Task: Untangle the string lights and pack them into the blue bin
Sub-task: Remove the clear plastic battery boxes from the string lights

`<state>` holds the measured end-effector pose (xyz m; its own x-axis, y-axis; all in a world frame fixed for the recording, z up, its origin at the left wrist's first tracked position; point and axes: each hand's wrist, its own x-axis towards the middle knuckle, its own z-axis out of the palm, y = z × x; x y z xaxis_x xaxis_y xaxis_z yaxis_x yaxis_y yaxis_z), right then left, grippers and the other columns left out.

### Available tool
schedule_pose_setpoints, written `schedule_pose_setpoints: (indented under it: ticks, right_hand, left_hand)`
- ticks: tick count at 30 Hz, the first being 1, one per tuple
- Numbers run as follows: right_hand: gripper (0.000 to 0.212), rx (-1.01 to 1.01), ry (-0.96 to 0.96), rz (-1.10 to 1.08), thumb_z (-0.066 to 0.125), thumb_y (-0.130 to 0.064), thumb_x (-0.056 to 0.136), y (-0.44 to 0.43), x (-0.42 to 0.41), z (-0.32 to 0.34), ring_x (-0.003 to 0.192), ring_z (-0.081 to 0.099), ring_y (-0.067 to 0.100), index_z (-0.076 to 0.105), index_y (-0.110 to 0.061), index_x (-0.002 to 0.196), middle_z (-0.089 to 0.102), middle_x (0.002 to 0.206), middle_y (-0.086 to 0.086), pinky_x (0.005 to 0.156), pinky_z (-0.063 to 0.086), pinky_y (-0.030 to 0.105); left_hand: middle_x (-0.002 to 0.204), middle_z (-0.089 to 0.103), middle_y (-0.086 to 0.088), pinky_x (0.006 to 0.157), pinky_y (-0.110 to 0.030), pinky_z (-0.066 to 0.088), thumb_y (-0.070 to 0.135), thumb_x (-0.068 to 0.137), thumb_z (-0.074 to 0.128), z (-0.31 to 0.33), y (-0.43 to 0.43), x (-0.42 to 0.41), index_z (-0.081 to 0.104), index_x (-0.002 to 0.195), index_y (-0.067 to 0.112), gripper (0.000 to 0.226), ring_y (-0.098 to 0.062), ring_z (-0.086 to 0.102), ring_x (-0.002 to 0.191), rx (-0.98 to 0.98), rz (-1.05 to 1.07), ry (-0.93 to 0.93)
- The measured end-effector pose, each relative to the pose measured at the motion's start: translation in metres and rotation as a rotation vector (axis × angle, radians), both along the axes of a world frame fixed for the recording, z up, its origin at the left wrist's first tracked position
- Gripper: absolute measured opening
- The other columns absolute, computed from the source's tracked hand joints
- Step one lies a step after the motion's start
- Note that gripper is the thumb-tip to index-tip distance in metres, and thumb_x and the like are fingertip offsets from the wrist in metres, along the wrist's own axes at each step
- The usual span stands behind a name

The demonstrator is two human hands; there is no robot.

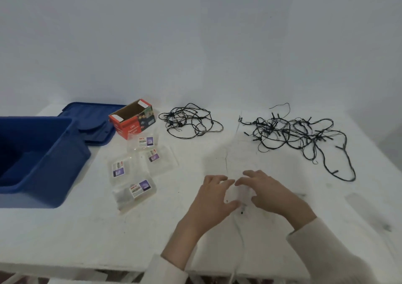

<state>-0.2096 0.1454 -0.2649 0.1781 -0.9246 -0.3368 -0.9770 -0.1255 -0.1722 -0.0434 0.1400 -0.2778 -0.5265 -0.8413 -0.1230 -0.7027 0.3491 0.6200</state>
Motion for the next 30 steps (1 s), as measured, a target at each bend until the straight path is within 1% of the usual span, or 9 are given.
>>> schedule_pose_setpoints:
  ticks: [4,7,10,13,17,21,25,28,30]
  right_hand:
    - [0.048,-0.059,-0.027,0.03,0.054,-0.007,0.084,0.001,-0.005,-0.005,0.123,0.036,0.017,0.046,-0.026,0.127,0.038,0.139,-0.003,0.09,0.034,0.025]
    - [0.039,-0.02,-0.127,0.048,0.063,-0.018,0.081,0.001,-0.007,0.0,0.113,0.042,0.014,0.05,-0.026,0.118,0.048,0.125,-0.008,0.083,0.036,0.024]
    - [0.034,0.095,-0.356,0.026,0.072,-0.029,0.076,-0.002,-0.005,0.018,0.095,0.055,0.014,0.054,-0.033,0.104,0.06,0.105,-0.004,0.081,0.046,0.027]
    - [0.029,0.132,-0.577,0.036,0.077,-0.029,0.073,-0.004,0.003,0.043,0.077,0.061,0.014,0.057,-0.029,0.094,0.064,0.086,0.003,0.076,0.053,0.032]
    - [0.029,0.163,-1.094,-0.076,0.076,-0.011,0.072,-0.007,0.012,0.078,0.059,0.056,0.018,0.059,-0.007,0.095,0.059,0.073,0.003,0.055,0.046,0.026]
    - [0.032,0.209,-1.581,-0.244,0.075,-0.008,0.063,-0.016,0.023,0.105,0.047,0.046,0.015,0.059,-0.007,0.091,0.059,0.074,0.012,0.046,0.04,0.021]
    - [0.08,0.356,-2.067,-0.411,0.093,-0.01,0.025,-0.025,0.034,0.125,0.049,0.051,0.01,0.06,-0.002,0.097,0.064,0.075,0.014,0.047,0.046,0.017]
    - [0.079,0.497,-2.318,-0.41,0.088,0.004,0.032,-0.021,0.05,0.138,0.054,0.052,0.015,0.057,-0.001,0.105,0.062,0.08,0.022,0.052,0.049,0.02]
    - [0.068,0.497,-2.393,-0.382,0.082,0.005,0.045,-0.018,0.062,0.15,0.057,0.054,0.019,0.055,-0.004,0.106,0.062,0.083,0.023,0.055,0.051,0.024]
  left_hand:
    - [0.145,0.039,0.008,0.106,-0.019,0.024,0.047,0.085,0.059,0.002,0.004,0.004,0.039,0.141,0.023,0.063,-0.006,0.028,0.135,0.175,0.044,0.062]
    - [0.137,0.05,0.009,0.102,-0.023,0.039,0.048,0.084,0.061,0.008,0.008,0.011,0.043,0.137,0.027,0.06,-0.003,0.045,0.122,0.27,0.098,0.1]
    - [0.117,0.064,0.007,0.091,-0.021,0.045,0.054,0.085,0.056,0.021,0.007,0.024,0.045,0.134,0.03,0.055,-0.004,0.058,0.106,0.425,0.094,0.156]
    - [0.107,0.069,-0.001,0.095,-0.032,0.049,0.056,0.087,0.049,0.039,0.004,0.041,0.054,0.124,0.029,0.045,-0.015,0.064,0.1,0.53,0.127,0.248]
    - [0.077,0.063,-0.009,0.072,-0.028,0.054,0.039,0.088,0.052,0.074,0.001,0.062,0.063,0.103,0.012,0.032,-0.022,0.063,0.067,0.664,0.17,0.664]
    - [0.062,0.058,-0.001,0.062,-0.023,0.045,0.022,0.088,0.06,0.108,-0.01,0.074,0.066,0.102,0.014,0.017,-0.013,0.052,0.054,0.49,0.185,0.884]
    - [0.055,0.051,0.008,0.054,-0.016,0.041,0.01,0.093,0.05,0.138,-0.023,0.071,0.068,0.103,0.017,0.021,-0.005,0.042,0.047,0.064,0.345,0.925]
    - [0.055,0.052,0.011,0.051,-0.012,0.039,0.013,0.094,0.052,0.151,-0.029,0.062,0.067,0.099,0.029,0.023,-0.004,0.042,0.048,-0.144,0.372,0.816]
    - [0.055,0.056,0.014,0.051,-0.012,0.039,0.016,0.095,0.051,0.154,-0.028,0.052,0.065,0.109,0.028,0.024,-0.005,0.045,0.048,-0.198,0.32,0.686]
